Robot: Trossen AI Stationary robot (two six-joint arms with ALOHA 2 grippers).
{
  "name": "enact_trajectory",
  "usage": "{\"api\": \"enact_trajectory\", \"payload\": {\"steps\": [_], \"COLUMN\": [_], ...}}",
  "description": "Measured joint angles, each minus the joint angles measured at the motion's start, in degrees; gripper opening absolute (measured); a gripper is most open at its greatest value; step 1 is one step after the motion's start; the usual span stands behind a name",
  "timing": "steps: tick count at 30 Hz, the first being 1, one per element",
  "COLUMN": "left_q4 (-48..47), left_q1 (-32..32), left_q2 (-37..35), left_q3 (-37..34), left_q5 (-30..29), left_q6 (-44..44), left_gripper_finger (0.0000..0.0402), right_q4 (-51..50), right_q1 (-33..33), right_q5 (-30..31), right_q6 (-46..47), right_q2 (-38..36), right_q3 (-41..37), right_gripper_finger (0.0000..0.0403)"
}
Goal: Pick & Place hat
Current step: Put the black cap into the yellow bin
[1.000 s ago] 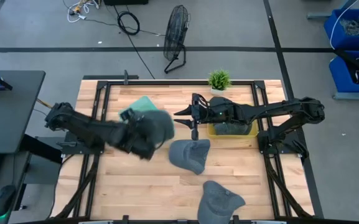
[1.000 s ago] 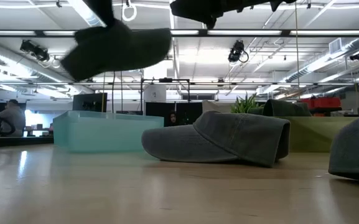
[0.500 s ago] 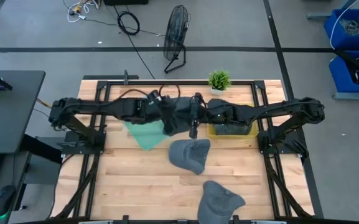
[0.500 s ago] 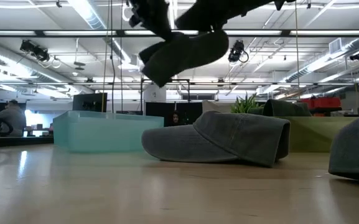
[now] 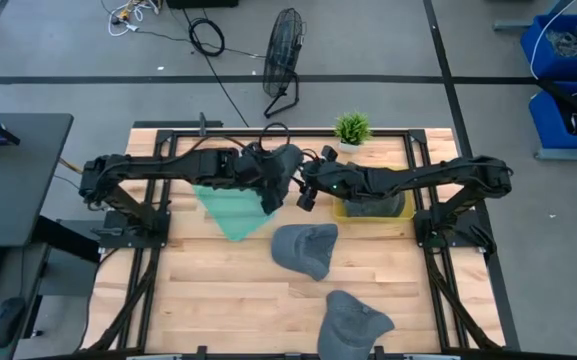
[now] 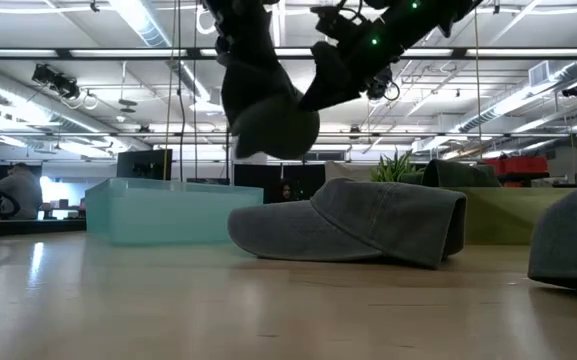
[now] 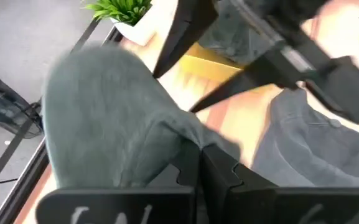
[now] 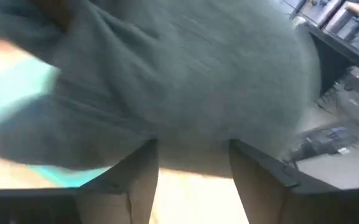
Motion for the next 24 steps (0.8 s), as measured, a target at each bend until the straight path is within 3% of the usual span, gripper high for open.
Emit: {"api": "enact_trajectory", "payload": {"steps": [8,14,24], "left_q4": [-6.51,-3.19,0.72], "left_q1": [3.04,4.51,4.46], "left_q2": [0.32,1.48,1.77], "left_q3": [0.07,0.04,0.04], "left_q5": [-2.25,-1.93,4.13], "left_q6": [-3.00,-2.93,-2.86], "left_gripper_finger": [0.0005,0.0011,0.0010], "right_q4": [5.48,12.47,12.60], "right_q1": [2.91,3.56,1.94], "right_q5": [-2.81,-15.13,-5.95], "right_q6": [0.02,0.63,0.21], "right_q2": [-1.92,-1.84,0.58], "right_q3": [0.13,0.13,0.13], "right_gripper_finger": [0.0190,0.0186,0.0186]}}
